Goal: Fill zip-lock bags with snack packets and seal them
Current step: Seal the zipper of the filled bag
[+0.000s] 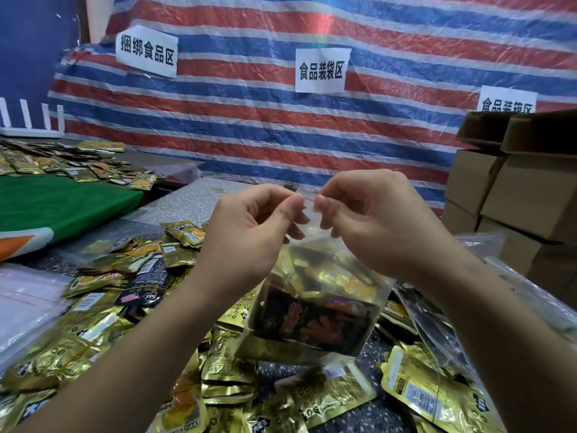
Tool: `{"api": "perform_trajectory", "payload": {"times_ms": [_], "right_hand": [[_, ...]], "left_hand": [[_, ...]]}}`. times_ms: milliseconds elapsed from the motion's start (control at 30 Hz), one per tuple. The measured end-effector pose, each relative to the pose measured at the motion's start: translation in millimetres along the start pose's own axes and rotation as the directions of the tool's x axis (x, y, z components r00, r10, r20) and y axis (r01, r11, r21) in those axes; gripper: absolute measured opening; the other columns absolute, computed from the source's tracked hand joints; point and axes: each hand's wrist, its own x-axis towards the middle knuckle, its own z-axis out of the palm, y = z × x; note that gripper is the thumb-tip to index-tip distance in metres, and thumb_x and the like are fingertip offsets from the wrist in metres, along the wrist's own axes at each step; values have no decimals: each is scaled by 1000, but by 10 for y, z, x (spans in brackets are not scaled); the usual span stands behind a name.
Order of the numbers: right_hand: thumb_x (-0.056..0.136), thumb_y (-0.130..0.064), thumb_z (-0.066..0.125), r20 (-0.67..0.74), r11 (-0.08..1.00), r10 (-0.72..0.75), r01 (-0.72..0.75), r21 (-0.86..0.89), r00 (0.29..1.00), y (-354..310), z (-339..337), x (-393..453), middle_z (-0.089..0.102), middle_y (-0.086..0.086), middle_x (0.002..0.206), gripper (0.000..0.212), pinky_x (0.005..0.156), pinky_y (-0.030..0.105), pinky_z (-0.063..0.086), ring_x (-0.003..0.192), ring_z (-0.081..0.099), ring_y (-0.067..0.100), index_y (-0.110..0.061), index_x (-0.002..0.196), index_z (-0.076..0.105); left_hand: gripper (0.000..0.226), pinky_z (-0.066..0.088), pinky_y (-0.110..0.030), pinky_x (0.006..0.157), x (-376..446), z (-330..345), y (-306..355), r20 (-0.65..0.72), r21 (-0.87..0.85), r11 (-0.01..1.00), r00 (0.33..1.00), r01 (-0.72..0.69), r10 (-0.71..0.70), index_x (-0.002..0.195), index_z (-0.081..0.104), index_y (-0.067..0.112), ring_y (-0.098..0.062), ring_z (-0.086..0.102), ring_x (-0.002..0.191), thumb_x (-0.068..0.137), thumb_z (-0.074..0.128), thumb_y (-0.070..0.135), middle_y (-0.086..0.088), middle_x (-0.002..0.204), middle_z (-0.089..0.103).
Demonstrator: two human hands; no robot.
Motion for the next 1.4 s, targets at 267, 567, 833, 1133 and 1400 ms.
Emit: {"api": "perform_trajectory", "payload": {"times_ms": [267, 567, 833, 1133, 1400], "right_hand": [[92, -27, 69, 65, 998, 41, -43, 36, 997, -35, 34, 9, 71, -8, 76, 9, 70, 39, 58, 72, 67, 6, -23, 85, 71], [93, -22, 68, -6, 999, 42, -42, -8, 999, -70, 38, 3, 69, -8, 70, 14, 66, 37, 57, 68, 65, 7, -22, 80, 72], [93, -24, 69, -2, 996, 83, -83, 13, 997, -20, 41, -8, 70, -7, 70, 14, 69, 39, 59, 70, 68, 7, -22, 79, 71], [93, -30, 68, -4, 996, 94, -94, 8, 996, 81, -49, -61, 72, -10, 75, 13, 75, 32, 57, 74, 66, 3, -22, 84, 74], [92, -32, 66, -35, 992, 96, -99, -75, 995, 301, -105, -222, 66, -10, 70, 14, 58, 23, 45, 70, 58, 5, -24, 82, 71]], "left_hand": [[15, 51, -19, 59, -23, 57, 28, -47, 55, 997, 997, -56, 59, 84, 70, 18, -7, 67, 65, 95, 62, 14, 5, 74, 71], [14, 55, -23, 61, -50, 91, 70, -35, 69, 996, 998, -48, 51, 87, 68, 14, -8, 67, 67, 98, 58, 18, 5, 75, 69], [15, 53, -40, 58, -72, 98, 66, -3, 90, 993, 997, -80, 81, 85, 70, 19, -16, 66, 63, 96, 61, 17, 2, 70, 68], [20, 45, -44, 47, -21, -34, 95, -168, 166, 970, 965, -176, 204, 80, 68, 13, -22, 60, 56, 97, 60, 20, -4, 65, 63], [19, 43, -45, 45, 14, -124, 51, -254, 213, 958, 936, -193, 245, 82, 68, 9, -24, 57, 54, 97, 60, 16, -8, 65, 62]]}}
